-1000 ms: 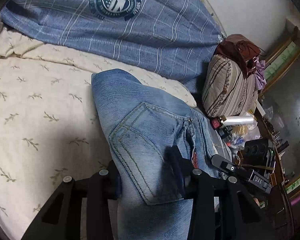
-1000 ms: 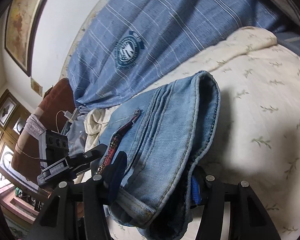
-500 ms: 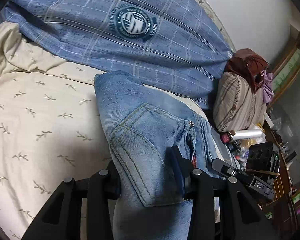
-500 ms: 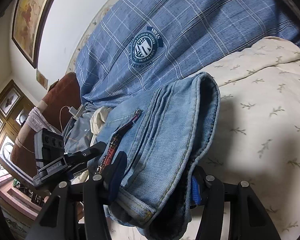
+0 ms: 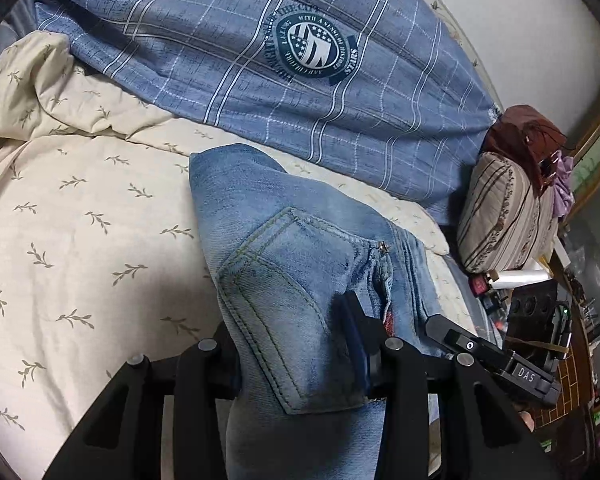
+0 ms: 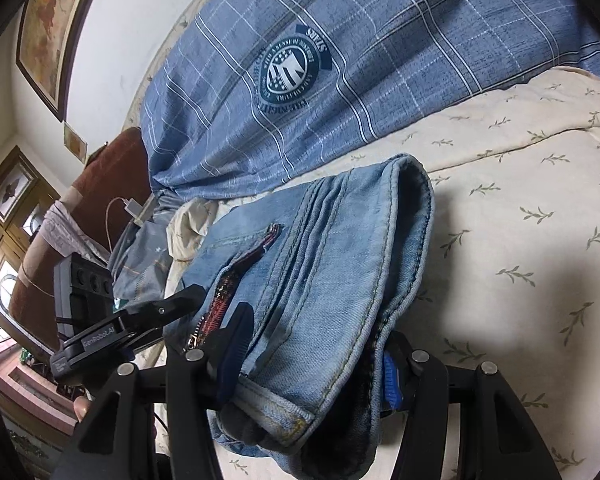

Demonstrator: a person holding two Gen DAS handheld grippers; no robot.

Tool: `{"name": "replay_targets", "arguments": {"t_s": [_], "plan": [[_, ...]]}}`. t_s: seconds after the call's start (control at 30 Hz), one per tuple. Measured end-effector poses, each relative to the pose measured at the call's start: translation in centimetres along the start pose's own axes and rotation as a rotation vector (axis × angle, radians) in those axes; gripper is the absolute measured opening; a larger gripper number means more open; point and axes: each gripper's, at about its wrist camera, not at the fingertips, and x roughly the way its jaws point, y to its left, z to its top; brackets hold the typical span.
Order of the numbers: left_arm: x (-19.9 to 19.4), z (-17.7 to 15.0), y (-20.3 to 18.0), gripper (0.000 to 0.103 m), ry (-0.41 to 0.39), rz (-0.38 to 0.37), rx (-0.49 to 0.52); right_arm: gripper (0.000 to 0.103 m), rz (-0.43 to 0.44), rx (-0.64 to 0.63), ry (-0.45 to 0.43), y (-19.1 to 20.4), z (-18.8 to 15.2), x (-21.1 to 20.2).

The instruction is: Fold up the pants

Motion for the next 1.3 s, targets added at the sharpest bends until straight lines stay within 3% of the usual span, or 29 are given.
{"name": "replay_targets", "arguments": {"t_s": [0.6, 0.77, 1.3], "plan": [[-0.8, 0.2, 0.0, 0.042, -0.05, 0.027, -0.007, 0.058, 0.016, -0.031, -0.036, 1.2, 0.5, 0.4], [0.0, 0.3, 0.9, 0.042, -0.017, 0.056, -0.029, 0.058, -0.006, -0.02, -0.007, 0.9, 0.4, 1.4], [0.1, 0.2, 0.5, 0.042, -0.024, 0.083, 0.003, 0.058, -0.022, -0.011, 0.004, 0.7, 0.4, 1.6]]}}
